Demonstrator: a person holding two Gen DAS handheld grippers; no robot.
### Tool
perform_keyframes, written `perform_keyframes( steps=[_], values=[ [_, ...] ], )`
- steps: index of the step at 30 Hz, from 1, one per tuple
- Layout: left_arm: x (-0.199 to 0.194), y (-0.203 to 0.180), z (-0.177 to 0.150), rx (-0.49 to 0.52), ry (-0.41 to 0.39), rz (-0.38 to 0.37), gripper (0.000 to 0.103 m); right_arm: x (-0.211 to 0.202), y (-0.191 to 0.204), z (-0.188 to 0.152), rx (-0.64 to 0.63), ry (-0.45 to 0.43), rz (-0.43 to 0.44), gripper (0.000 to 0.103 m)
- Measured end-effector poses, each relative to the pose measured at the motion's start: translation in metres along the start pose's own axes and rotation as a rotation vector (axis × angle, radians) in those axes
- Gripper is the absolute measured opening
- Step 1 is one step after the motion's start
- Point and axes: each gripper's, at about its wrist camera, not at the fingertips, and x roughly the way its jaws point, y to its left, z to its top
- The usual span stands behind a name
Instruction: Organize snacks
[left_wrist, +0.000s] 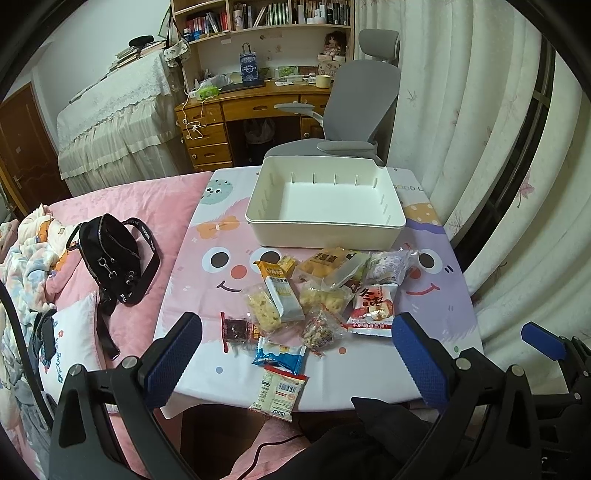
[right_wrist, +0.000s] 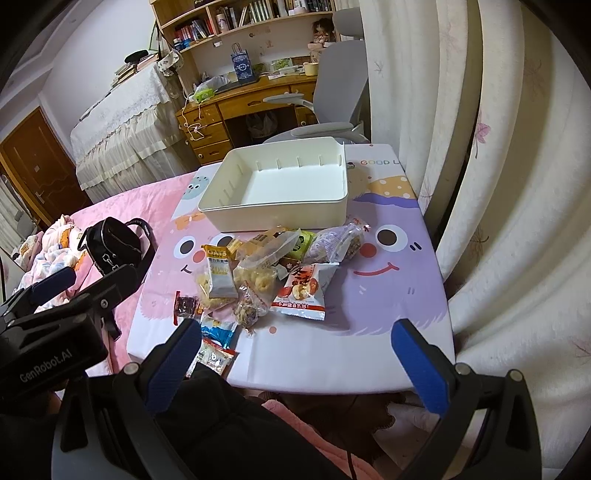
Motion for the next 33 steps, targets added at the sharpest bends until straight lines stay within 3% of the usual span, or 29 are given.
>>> perform_keyframes(
  steps=[22, 33],
  values=[
    [-0.002, 0.002, -0.003, 0.007, 0.007, -0.008, 0.102, 0.007, -0.007, -0.002, 0.003, 0.025, 0.024, 0.103],
    [0.002, 0.025, 0.002, -0.002, 0.027, 0.031, 0.102, 0.010, 0.000, -0.002, 0.010, 0.034, 0.018, 0.103]
  ],
)
